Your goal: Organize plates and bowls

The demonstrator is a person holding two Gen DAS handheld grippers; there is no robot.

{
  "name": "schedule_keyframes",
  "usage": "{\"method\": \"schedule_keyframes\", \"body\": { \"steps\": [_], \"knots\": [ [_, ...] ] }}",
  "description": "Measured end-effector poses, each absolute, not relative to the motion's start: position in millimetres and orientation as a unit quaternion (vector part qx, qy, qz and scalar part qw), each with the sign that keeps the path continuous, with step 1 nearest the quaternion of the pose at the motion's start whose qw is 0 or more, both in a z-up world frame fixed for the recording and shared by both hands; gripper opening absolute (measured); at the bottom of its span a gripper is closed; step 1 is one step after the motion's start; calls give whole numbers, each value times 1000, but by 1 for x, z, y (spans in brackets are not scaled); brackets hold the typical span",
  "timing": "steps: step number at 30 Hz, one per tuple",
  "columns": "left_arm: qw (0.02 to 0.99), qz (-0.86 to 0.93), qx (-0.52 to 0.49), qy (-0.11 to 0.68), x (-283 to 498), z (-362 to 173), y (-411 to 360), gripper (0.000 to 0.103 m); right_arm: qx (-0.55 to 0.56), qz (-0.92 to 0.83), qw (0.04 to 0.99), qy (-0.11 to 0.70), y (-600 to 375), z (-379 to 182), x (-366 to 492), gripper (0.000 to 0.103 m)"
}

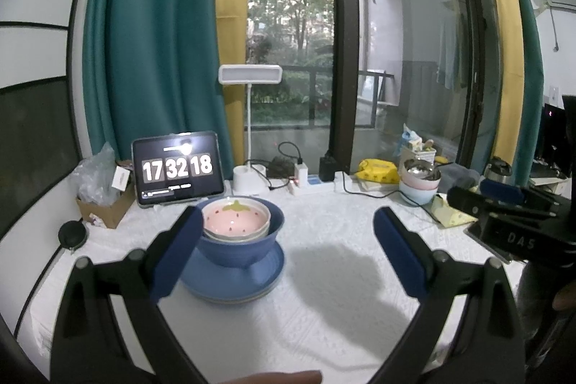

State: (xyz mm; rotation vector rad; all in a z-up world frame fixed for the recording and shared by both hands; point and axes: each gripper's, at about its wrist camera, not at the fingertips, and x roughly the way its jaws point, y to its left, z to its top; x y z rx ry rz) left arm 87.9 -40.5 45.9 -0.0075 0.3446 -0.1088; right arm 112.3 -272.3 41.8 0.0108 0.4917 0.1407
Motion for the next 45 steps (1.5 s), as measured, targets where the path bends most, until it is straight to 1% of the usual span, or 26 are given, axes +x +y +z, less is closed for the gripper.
{"method": "schedule_keyframes", "body": {
  "steps": [45],
  "knots": [
    [983, -56, -6, 173, 89, 37, -46, 96, 2, 69, 967, 247, -271, 36, 116, 69]
  ]
}}
